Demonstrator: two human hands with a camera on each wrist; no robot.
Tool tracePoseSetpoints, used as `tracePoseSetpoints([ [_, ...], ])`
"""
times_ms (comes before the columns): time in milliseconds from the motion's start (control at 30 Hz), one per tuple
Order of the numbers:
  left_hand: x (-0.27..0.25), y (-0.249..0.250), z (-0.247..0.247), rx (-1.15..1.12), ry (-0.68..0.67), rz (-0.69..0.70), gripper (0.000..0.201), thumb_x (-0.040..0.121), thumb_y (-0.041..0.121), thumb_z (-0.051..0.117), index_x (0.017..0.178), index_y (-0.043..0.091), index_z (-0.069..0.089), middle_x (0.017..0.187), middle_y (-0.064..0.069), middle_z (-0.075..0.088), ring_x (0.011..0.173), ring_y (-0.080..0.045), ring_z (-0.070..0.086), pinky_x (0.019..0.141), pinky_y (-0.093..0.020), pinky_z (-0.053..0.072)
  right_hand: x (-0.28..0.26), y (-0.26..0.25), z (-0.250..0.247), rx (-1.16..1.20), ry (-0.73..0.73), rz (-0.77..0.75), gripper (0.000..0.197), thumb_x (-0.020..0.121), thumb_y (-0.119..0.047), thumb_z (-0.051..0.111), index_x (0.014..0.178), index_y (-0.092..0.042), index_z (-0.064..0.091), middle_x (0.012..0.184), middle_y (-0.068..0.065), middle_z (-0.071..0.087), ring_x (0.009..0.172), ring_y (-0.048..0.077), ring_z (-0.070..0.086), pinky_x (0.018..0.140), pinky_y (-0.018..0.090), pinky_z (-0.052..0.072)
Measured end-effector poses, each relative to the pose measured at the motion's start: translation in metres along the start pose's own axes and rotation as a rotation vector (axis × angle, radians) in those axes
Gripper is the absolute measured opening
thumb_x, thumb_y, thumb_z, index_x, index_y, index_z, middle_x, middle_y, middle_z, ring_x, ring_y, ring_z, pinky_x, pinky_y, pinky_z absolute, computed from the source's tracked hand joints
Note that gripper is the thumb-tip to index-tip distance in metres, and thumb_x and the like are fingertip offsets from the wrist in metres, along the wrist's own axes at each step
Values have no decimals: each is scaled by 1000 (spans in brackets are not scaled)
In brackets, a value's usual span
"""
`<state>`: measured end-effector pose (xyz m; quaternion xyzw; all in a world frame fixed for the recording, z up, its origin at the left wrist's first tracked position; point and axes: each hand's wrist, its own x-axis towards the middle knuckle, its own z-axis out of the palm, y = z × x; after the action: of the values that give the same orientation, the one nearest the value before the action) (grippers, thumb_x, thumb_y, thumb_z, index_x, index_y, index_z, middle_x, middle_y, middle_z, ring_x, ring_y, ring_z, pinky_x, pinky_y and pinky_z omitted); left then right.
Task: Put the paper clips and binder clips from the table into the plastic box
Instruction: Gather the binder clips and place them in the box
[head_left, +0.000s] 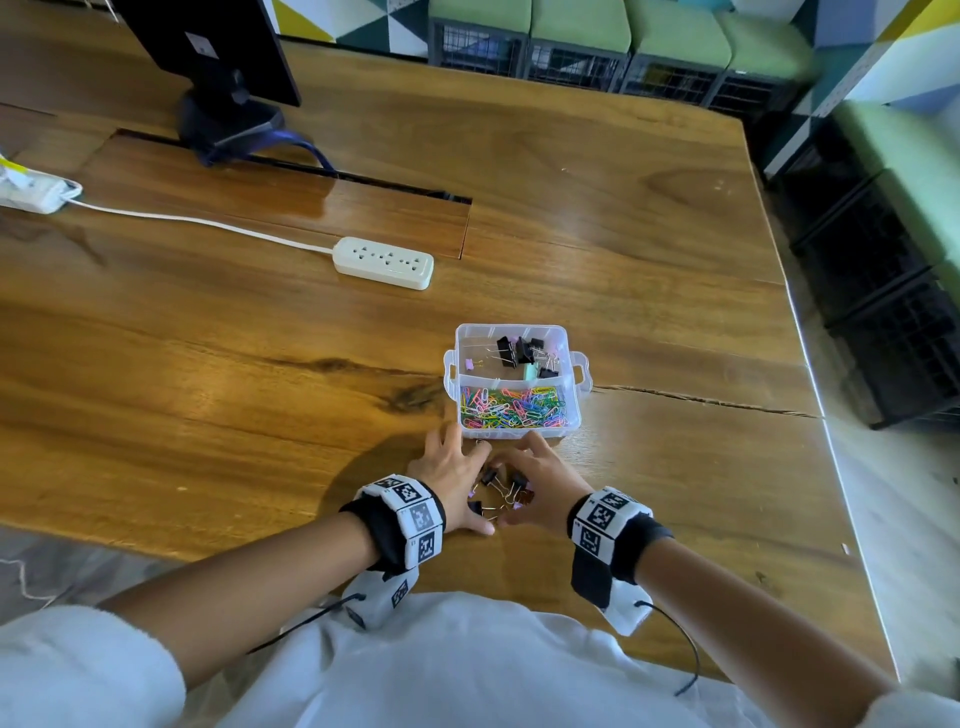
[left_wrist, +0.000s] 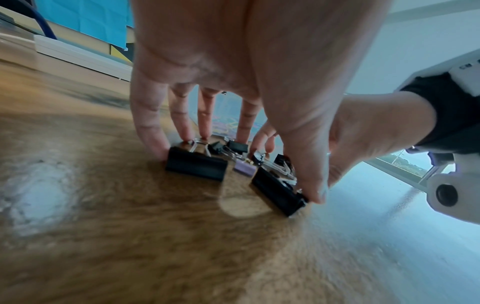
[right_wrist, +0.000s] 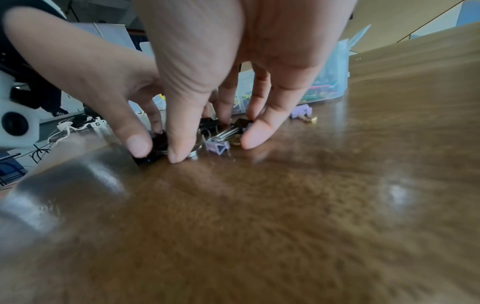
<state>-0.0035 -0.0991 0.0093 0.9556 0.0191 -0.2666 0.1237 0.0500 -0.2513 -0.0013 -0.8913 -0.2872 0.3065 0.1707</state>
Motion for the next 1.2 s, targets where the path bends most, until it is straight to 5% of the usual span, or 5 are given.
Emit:
tracePoseSetpoints([
  [267, 4, -11, 0, -35, -15, 62, 60, 71, 37, 75, 119, 21, 43, 126, -8, 32, 116, -31, 37, 86, -38, 50, 1, 1, -8, -33, -34, 10, 22, 72, -19, 74, 93, -17, 66, 97, -6, 42, 84, 13, 48, 76, 21, 45],
  [533, 6, -19, -2, -12, -18, 63, 45, 72, 31, 74, 104, 22, 45, 120, -3, 34, 108, -27, 40, 73, -36, 53, 0, -1, -5, -118, -63, 80, 23, 67, -16, 71, 87, -17, 60, 105, -2, 43, 92, 19, 51, 75, 25, 47],
  [733, 5, -25, -6, 1, -30, 61, 41, 69, 30, 75, 98, 24, 47, 115, 0, 37, 105, -23, 40, 77, -35, 53, 3, 3, -11, -107, -75, 134, 24, 66, -16, 71, 78, -24, 52, 101, -3, 40, 90, 20, 52, 69, 25, 43],
  [933, 4, -30, -9, 30, -26, 69, 38, 68, 27, 72, 96, 25, 46, 109, 2, 39, 100, -22, 42, 75, -33, 52, -3, 8, -19, -43, -22, 140, 19, 67, -14, 67, 80, -24, 58, 101, -3, 44, 88, 18, 52, 76, 30, 51],
  [1200, 6, -43, -17, -48, -24, 127, 28, 70, 18, 65, 85, 24, 43, 94, 6, 35, 84, -16, 44, 62, -28, 37, 8, -3, -65, 37, 170, 39, 15, 68, -10, 70, 81, -17, 65, 90, -8, 46, 72, 12, 50, 64, 17, 41],
])
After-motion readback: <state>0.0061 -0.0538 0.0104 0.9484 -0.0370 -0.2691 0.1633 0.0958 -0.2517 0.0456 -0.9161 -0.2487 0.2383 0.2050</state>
